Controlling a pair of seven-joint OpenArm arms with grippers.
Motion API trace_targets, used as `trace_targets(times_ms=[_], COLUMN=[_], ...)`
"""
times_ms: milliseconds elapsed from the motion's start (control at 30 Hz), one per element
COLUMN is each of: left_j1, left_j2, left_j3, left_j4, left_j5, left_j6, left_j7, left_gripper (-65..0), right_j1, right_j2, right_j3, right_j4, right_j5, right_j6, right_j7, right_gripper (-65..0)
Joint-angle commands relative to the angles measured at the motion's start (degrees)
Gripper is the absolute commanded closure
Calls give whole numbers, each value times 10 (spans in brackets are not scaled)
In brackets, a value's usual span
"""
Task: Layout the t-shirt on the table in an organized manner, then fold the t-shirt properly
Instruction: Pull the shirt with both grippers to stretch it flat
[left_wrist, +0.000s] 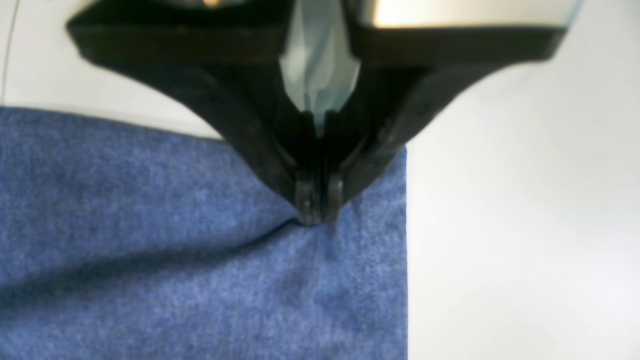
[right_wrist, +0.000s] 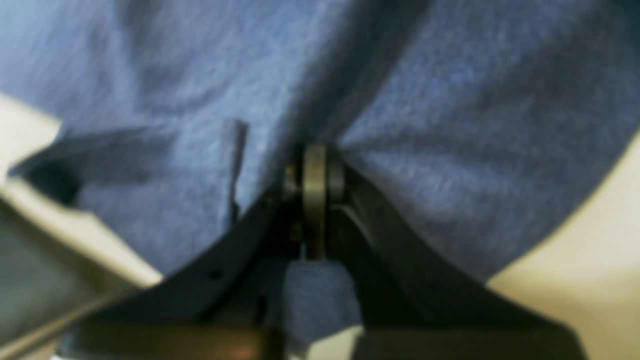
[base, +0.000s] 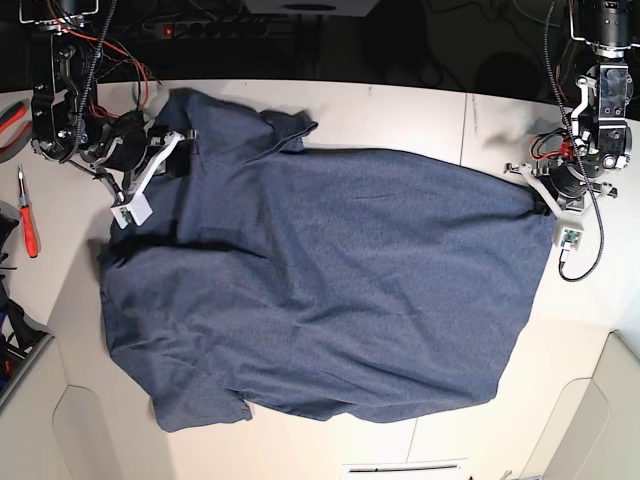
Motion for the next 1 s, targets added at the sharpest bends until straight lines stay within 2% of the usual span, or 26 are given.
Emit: trace_targets(times_ms=[0, 100, 367, 500, 867, 900, 967], left_j1=[11, 17, 29, 47, 77, 77, 77], left_j2=[-7, -11, -16, -17, -17, -17, -16], left_j3=[0, 0, -1, -18, -106, -106, -106], left_j4=[-8, -8, 0, 28, 162, 166, 167], left_j5=[20, 16, 1, 1, -55, -56, -55], left_j6=[4, 4, -2, -2, -2, -2, -6], left_j7=[87, 96, 97, 96, 47, 47, 49], left_gripper=[-13, -13, -13, -13, -16, -20, -96], right_j1=[-13, -30, -85, -103, -104, -103, -103], right_j2=[2, 3, 24, 42, 42, 42, 42], right_j3=[0, 0, 0, 1, 24, 24, 24], right_j4=[3, 14, 104, 147, 220, 223, 226], right_j5=[-1, 22, 25, 22, 15, 15, 15], right_j6=[5, 6, 6, 6, 5, 5, 5], right_j7=[-43, -86, -105, -104, -60, -55, -47], right_gripper=[0, 0, 0, 0, 0, 0, 0])
